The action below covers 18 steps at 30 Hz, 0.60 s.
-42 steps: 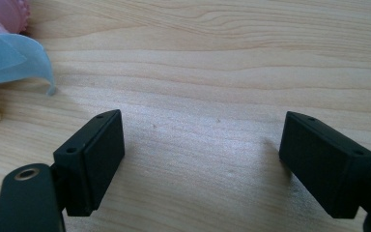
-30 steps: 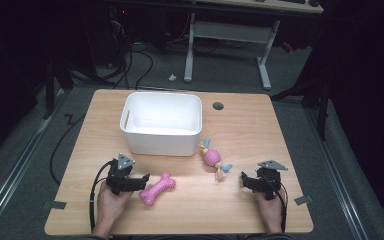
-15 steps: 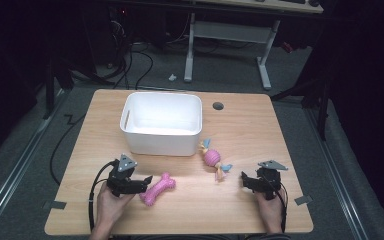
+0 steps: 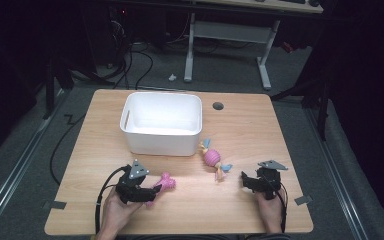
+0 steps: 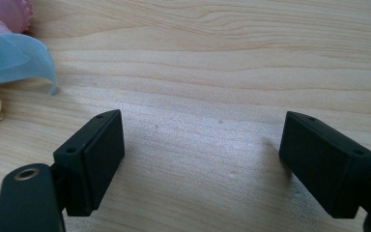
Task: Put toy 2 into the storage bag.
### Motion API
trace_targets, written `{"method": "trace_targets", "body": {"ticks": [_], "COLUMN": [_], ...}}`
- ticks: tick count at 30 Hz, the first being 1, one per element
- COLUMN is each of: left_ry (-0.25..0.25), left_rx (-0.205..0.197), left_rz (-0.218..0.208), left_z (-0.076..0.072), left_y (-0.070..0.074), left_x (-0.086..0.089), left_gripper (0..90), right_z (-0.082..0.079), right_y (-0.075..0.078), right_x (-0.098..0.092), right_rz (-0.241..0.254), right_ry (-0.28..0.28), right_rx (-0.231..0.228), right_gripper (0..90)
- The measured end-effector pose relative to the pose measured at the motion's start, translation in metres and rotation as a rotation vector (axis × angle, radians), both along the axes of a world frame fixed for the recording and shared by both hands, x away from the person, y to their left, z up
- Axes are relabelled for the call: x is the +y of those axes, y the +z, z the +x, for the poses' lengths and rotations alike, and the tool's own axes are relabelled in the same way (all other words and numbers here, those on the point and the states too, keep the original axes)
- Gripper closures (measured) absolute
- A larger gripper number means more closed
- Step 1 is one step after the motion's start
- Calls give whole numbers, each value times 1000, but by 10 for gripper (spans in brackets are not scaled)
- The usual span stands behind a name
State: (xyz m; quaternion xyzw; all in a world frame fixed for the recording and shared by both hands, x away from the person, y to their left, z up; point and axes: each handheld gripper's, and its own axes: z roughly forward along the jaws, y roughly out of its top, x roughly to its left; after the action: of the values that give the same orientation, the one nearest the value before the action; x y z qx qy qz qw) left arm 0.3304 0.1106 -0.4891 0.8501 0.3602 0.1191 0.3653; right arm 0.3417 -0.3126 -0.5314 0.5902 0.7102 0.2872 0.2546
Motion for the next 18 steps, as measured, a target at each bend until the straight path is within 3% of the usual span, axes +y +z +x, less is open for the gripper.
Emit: {"method": "trace_targets", "body": {"ticks": [2, 7, 11, 18], "left_ry": [-20, -37, -53, -58], "left_rx": [6, 24, 30, 55], "left_rz": [27, 38, 103, 119], "left_z": [-1, 0, 3, 7], "left_y": [-3, -5, -7, -10], "left_x": [-6, -12, -20, -24], "left_gripper": [347, 379, 401, 430], "right_z": [0, 0, 0, 0], "right_y": [0, 0, 0, 0], "right_x": [0, 0, 0, 0], "right_rz": [-1, -1, 0, 0], "right_ry": [1, 2, 0, 0], "right_rx": [0, 0, 0, 0], "right_gripper": [163, 163, 163, 163]}}
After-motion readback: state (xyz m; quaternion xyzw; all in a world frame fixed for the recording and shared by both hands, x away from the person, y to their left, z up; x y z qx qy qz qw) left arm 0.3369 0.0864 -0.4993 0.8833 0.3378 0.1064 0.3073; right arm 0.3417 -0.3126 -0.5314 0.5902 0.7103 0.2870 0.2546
